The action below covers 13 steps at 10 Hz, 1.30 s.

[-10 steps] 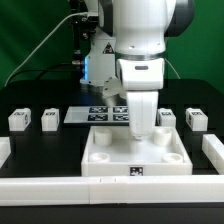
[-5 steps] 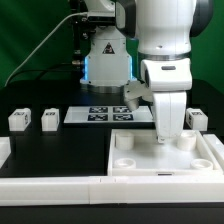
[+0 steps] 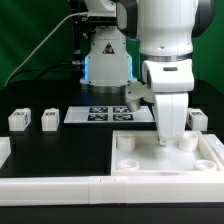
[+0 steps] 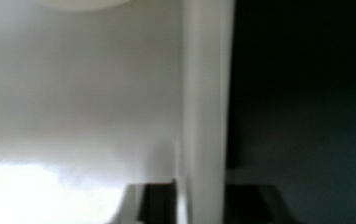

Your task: Assemble one leg

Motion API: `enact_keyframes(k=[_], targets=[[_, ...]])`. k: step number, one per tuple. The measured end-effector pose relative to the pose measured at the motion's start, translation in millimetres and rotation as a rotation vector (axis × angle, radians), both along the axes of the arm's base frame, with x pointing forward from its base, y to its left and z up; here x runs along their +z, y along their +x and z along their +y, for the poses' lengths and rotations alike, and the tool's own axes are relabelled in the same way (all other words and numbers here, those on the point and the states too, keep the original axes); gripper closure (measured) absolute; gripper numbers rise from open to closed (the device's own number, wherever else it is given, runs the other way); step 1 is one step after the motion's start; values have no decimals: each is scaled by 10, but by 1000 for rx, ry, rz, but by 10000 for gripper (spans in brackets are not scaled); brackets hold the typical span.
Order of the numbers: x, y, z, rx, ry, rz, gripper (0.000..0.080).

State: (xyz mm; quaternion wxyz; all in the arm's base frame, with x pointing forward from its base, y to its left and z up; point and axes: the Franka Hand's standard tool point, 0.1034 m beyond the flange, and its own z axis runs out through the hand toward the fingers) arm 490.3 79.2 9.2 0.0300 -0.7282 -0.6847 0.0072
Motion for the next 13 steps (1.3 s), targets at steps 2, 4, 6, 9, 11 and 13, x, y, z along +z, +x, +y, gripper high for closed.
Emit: enact_keyframes(k=[2,4,6,9,11,13], targets=[[0,0,-3,-1,0,0,516],[4,1,-4,-4,0,0,203],[26,8,-8,-8,-1,-4,166],[98,-60,-48,-46,-5,-12,150],[267,-175,-106,-82,-15,-22,150],[474,-257,-131,-136,-25,-44,150]])
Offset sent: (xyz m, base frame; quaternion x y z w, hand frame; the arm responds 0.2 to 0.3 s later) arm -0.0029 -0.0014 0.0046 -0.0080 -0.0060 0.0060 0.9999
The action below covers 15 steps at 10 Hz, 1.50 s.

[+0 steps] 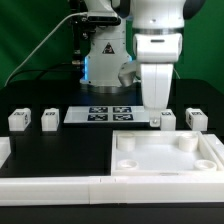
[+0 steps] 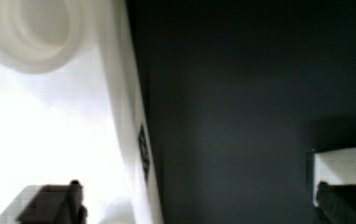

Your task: Assemble one leg

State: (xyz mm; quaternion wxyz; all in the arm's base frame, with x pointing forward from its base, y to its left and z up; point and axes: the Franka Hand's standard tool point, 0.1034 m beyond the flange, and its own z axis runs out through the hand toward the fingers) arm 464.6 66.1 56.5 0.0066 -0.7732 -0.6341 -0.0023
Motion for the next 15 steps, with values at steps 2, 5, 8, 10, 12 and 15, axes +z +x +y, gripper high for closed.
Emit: enact_keyframes(k=[2,5,8,10,12,15], targets=[[100,-69,-32,-51,-4,-12,150],[85,-80,-31,-110,-4,-8,150],[82,-85,-24,-412,-3,-3,150],[59,-135,15,-691,7,16,150],[45,-186,174,-953,14,28,150],[13,-247,453,-1264,26,50,150]])
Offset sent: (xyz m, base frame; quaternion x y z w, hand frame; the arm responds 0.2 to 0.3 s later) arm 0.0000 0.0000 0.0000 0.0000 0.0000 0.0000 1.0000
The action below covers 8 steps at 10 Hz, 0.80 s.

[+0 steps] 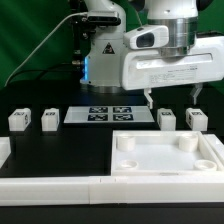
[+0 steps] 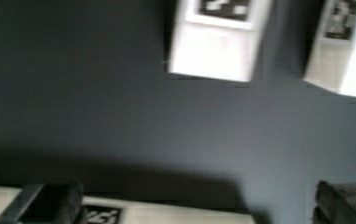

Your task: Assemble one leg

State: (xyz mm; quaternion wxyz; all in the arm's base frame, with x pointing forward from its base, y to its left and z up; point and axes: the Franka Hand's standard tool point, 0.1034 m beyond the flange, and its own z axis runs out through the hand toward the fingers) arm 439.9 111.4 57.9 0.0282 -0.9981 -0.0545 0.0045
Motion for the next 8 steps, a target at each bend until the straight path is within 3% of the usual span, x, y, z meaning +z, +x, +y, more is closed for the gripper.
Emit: enact_keyframes(k=[5,8], targets=[[-73,-47,508,-34,12,7,150],[-70,-53,558,-19,10,17,150]])
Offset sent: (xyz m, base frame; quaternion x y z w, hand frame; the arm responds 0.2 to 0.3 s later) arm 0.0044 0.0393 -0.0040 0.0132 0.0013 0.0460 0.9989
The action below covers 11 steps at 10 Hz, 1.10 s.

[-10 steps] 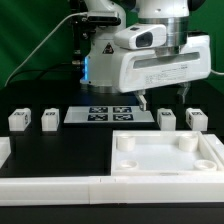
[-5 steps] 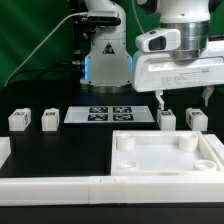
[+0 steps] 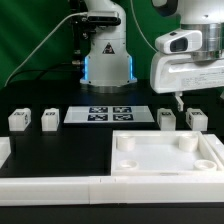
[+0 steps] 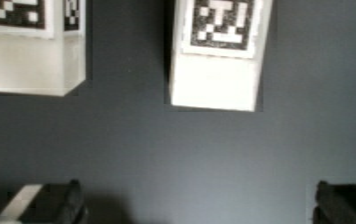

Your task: Assemble one leg

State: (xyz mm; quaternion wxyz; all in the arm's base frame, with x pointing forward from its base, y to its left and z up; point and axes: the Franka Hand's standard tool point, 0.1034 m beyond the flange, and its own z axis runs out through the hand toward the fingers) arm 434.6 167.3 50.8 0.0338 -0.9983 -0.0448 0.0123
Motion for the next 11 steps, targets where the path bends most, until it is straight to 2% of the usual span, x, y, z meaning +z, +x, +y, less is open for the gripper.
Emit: enact_keyframes(k=[2,4,5,7,9,11], targets=[[-5,-29,-15,9,-12,45,150],[-7,-85,-67,33,-55,252,150],[-54,-92,-66,21,-52,348,150],[-74,-180,-18,39,-80,555,150],[-118,-198,15,53,-103,738,150],[-191,-179,46,55,-103,753,150]])
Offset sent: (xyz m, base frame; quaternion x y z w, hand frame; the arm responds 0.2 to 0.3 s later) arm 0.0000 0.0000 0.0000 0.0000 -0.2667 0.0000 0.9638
